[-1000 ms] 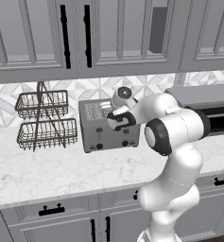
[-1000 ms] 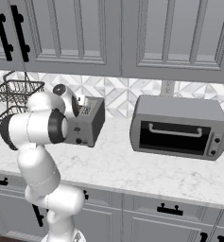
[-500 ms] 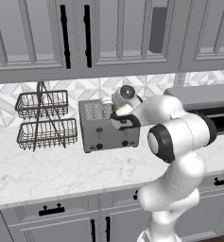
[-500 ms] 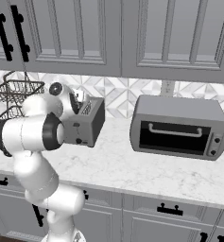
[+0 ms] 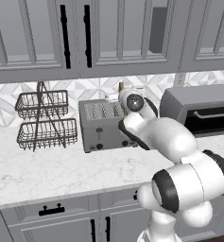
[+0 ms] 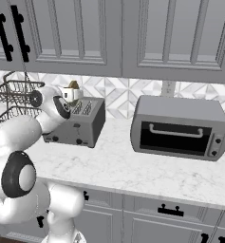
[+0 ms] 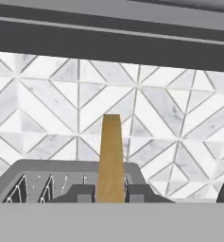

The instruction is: Start the toaster. Once the lever pops up, take the bread to the plate on the dining counter.

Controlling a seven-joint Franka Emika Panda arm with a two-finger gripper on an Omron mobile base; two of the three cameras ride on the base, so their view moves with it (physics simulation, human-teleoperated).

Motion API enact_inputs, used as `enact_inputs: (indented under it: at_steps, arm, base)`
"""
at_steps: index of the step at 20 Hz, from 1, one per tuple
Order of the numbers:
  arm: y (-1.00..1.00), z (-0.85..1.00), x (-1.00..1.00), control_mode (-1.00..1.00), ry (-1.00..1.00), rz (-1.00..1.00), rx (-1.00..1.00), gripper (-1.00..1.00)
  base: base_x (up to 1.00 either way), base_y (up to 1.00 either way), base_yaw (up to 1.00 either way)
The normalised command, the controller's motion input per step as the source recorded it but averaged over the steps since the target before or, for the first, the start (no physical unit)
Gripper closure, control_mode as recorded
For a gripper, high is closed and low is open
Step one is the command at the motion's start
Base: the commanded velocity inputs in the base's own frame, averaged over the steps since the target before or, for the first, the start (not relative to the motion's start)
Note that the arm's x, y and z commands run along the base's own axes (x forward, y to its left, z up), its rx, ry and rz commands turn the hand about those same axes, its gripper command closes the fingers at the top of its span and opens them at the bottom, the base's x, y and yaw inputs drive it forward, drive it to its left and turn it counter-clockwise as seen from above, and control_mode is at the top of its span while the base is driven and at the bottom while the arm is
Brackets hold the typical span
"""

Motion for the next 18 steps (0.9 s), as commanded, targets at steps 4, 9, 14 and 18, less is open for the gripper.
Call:
enact_inputs:
  at_steps: [4,9,14,18]
  arm:
    - [-0.31,0.59,-1.0,-1.0,0.21,-0.16,-0.13,1.0]
    - [-0.67,0.24,-1.0,-1.0,0.51,-0.13,-0.12,1.0]
    - [-0.66,0.46,-1.0,-1.0,0.48,-0.07,-0.06,1.0]
    - [-0.39,0.81,-0.99,-1.0,-0.23,0.0,0.11,1.0]
  base:
    - [0.0,0.0,0.0]
    - [0.0,0.0,0.0]
    - [0.0,0.0,0.0]
    - [0.0,0.0,0.0]
